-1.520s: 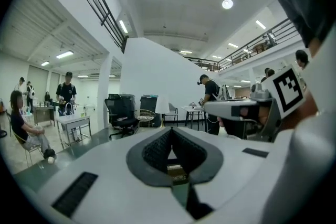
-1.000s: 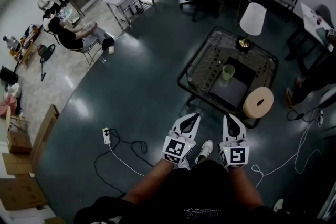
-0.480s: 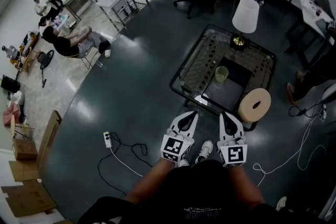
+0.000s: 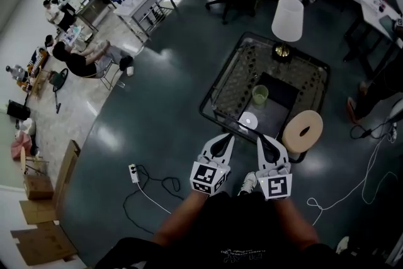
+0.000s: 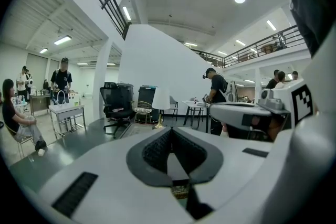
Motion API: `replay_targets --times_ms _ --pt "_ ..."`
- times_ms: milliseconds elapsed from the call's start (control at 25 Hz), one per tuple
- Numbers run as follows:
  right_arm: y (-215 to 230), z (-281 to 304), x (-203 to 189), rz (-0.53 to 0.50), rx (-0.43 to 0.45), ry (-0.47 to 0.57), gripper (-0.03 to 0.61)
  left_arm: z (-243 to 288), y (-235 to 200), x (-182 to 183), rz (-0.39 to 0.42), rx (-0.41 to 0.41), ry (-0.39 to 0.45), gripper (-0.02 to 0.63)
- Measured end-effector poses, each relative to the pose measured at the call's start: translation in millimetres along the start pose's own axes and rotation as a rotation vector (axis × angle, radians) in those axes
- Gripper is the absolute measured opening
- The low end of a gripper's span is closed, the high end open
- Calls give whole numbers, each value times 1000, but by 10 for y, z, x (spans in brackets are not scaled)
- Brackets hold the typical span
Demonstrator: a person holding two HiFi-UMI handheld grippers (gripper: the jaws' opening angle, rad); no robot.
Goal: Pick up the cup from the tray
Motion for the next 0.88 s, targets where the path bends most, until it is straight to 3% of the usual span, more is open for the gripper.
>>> replay_targets --times_ms 360,880 --pt "190 125 -138 31 -21 -7 9 234 -32 -55 4 -26 -18 8" --pt "378 640 -383 1 -114 -57 9 751 -414 -184 -37 -171 -11 8"
Point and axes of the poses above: the fingertips, and each gripper's own axes: z forward along the fingers, y to its right, x out of its top, the point moved 1 cm from there along -z, backward along the fingers, and after that the axes turned 12 degrees about y, right-handed, at the moved point
